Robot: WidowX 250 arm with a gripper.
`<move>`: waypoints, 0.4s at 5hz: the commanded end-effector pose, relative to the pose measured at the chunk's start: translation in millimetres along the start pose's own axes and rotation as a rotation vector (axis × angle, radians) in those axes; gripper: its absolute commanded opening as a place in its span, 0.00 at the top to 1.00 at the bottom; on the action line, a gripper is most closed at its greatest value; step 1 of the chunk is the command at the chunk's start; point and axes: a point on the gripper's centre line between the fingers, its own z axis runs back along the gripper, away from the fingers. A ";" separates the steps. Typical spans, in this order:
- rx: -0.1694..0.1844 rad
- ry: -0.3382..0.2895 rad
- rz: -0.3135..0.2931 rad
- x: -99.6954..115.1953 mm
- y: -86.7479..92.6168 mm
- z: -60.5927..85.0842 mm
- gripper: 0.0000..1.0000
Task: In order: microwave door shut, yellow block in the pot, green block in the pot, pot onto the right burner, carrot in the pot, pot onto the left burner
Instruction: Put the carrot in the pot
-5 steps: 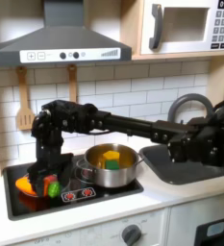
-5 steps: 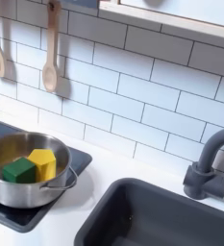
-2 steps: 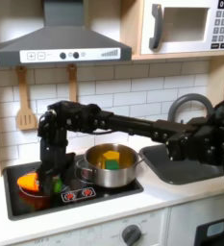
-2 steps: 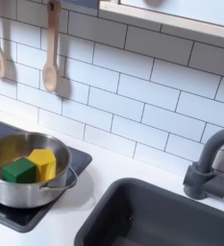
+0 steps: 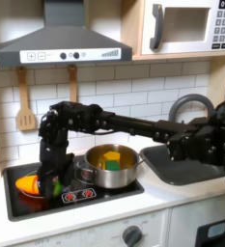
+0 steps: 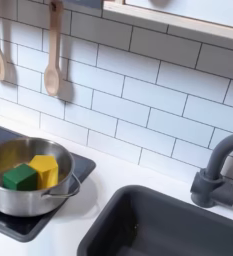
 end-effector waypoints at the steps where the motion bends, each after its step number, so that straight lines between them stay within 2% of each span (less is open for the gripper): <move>1: 0.023 -0.006 0.058 1.7 5.2 -1.8 0.00; 2: 0.030 -0.002 0.087 -1.7 7.7 -4.1 0.00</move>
